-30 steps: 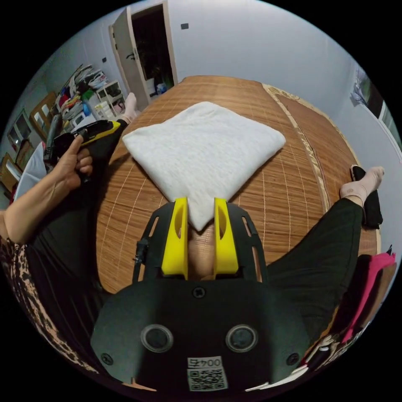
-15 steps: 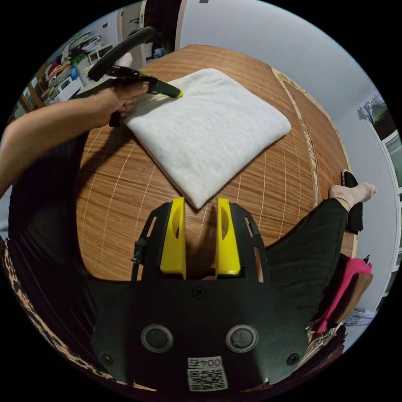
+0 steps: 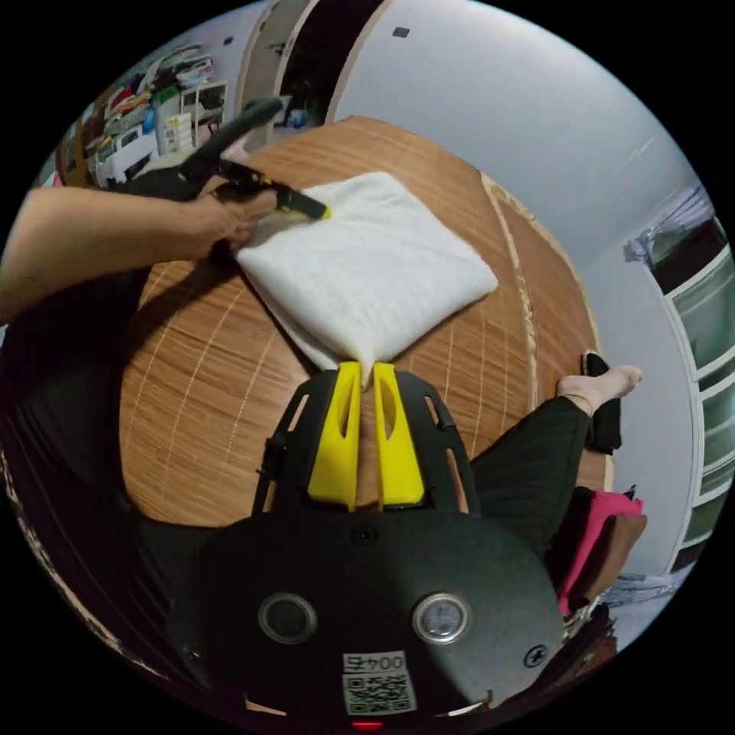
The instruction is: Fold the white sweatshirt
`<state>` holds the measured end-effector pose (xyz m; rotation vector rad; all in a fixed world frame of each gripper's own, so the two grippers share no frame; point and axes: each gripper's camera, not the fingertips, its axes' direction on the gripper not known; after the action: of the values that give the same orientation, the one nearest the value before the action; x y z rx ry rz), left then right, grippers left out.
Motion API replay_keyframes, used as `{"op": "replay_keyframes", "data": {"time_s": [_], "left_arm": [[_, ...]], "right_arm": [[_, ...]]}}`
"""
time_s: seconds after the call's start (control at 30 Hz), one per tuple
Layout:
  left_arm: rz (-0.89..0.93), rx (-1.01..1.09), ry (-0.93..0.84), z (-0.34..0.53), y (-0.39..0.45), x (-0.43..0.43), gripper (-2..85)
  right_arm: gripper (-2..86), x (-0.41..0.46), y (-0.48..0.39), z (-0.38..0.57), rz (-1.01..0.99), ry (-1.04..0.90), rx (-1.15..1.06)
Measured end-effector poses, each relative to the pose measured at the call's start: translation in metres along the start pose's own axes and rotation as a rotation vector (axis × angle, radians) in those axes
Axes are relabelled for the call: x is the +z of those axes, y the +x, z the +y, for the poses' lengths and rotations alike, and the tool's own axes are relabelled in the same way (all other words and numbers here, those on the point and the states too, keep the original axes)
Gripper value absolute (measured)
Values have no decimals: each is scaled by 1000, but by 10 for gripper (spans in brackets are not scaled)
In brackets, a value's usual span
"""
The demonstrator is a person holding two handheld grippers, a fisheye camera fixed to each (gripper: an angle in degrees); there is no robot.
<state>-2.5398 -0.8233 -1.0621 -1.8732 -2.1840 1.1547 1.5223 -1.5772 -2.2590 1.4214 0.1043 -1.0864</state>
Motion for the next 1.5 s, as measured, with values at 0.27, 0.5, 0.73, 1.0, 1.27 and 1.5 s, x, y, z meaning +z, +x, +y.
{"op": "replay_keyframes", "data": {"time_s": [0.27,0.5,0.73,1.0,1.27,1.5], "left_arm": [[72,-73,2,-3,-30,-1,8],[85,-82,-3,-10,-45,-5,9],[80,-75,-4,-17,-53,-12,6],[39,-8,-27,-1,-49,-42,2],[183,-253,-30,32,-86,-100,4],[129,-91,107,-33,-68,-123,21]], "right_arm": [[41,62,115,-6,-411,-286,216],[153,40,233,26,-769,-131,510],[188,97,285,23,-997,-120,699],[98,92,308,15,-936,-248,545],[111,64,337,45,-1002,-332,476],[156,64,441,48,-1006,-73,677]]}}
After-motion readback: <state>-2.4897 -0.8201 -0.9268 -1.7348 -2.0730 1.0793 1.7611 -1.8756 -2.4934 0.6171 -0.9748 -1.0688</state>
